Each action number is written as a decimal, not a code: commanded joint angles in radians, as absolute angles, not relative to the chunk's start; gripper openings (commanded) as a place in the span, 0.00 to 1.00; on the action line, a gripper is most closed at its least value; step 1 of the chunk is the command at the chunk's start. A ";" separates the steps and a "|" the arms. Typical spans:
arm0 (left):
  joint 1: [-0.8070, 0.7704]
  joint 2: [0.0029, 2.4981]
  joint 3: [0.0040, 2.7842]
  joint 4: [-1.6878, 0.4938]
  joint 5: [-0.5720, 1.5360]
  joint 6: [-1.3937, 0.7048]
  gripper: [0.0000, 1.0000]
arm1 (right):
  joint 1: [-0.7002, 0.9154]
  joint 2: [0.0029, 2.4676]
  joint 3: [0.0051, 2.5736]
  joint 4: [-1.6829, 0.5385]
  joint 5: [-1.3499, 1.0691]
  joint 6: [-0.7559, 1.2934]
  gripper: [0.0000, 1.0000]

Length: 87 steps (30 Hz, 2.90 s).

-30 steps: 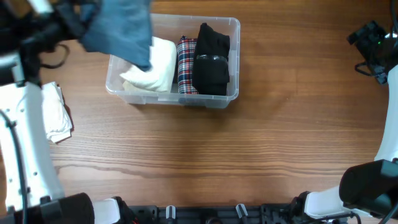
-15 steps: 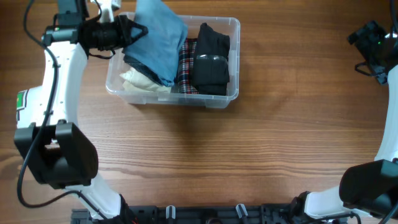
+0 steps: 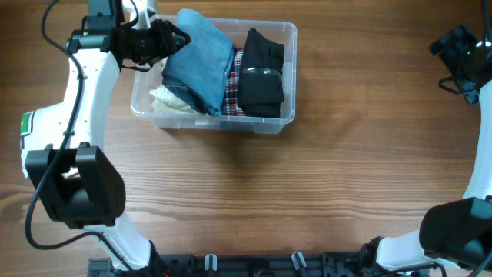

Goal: Pack container
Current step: 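Carry the towel right and lower it into the box's left side, then release the towel and move the left gripper to the white shirt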

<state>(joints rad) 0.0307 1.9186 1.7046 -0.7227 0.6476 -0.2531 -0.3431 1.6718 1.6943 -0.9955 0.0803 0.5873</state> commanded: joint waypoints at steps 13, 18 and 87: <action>-0.021 1.635 1.723 -0.718 0.411 -0.168 0.26 | -0.340 1.678 1.693 -0.995 0.097 0.604 1.00; -0.066 1.655 1.723 -0.909 0.218 -0.112 0.04 | -0.340 1.678 1.693 -0.995 0.097 0.605 1.00; 0.413 2.206 1.557 -0.909 -0.525 -0.112 0.37 | -0.340 1.679 1.693 -0.995 0.097 0.605 1.00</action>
<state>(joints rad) 0.3901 2.1761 1.5623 -0.9039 -0.4835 -0.1120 -0.3431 1.6718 1.6943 -0.9955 0.0803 0.5873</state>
